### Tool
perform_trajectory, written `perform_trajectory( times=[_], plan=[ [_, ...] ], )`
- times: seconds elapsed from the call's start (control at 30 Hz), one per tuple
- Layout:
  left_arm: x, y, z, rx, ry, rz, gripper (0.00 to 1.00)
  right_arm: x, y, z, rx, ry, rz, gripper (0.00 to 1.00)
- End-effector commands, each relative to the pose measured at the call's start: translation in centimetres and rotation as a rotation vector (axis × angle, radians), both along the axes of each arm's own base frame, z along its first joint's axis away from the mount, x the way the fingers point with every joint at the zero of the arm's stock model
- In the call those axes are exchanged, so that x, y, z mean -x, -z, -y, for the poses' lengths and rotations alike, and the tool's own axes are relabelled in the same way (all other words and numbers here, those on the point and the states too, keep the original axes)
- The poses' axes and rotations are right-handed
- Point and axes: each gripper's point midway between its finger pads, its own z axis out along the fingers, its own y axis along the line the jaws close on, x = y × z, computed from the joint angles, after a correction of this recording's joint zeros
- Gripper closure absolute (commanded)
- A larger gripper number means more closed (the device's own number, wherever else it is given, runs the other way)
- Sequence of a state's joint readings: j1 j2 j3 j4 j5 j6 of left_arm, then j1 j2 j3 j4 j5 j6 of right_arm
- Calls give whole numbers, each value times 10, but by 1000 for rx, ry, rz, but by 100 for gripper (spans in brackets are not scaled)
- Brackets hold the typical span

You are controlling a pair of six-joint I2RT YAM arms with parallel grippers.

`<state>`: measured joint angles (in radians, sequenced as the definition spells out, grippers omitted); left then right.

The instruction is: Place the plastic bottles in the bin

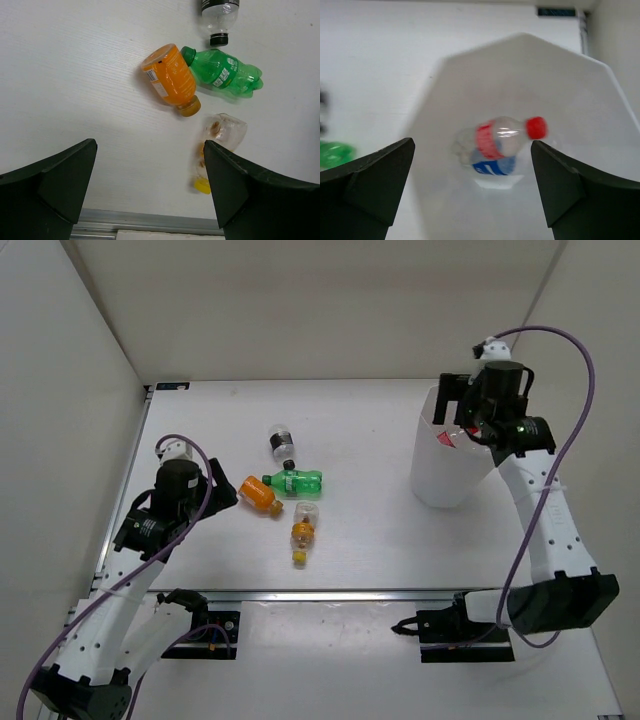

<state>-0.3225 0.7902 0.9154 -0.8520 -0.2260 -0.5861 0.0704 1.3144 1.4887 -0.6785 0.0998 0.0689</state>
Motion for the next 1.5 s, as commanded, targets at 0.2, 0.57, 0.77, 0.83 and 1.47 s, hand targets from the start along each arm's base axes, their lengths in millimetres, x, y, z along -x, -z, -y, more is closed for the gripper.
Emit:
perform_trajectory(
  times=[0.2,0.57,0.77,0.83,1.47],
  plan=[
    [13,9,-3,-11,9,-31,1,59,-50,-195,23,-550,196,1],
    [34,20,-16,-35,-15,-56,1,113,151,-335,-202,-474,-247,1],
    [46,24,-18,-21,-20,-64,2,122,210,-353,-113,-385,-323,2],
    [47,23,-17,-20,-15,-60,1,125,226,-350,-84,-357,-332,7],
    [33,34,-11,10,-32,-59,1,84,88,-267,-15,-421,-30,74]
  ],
)
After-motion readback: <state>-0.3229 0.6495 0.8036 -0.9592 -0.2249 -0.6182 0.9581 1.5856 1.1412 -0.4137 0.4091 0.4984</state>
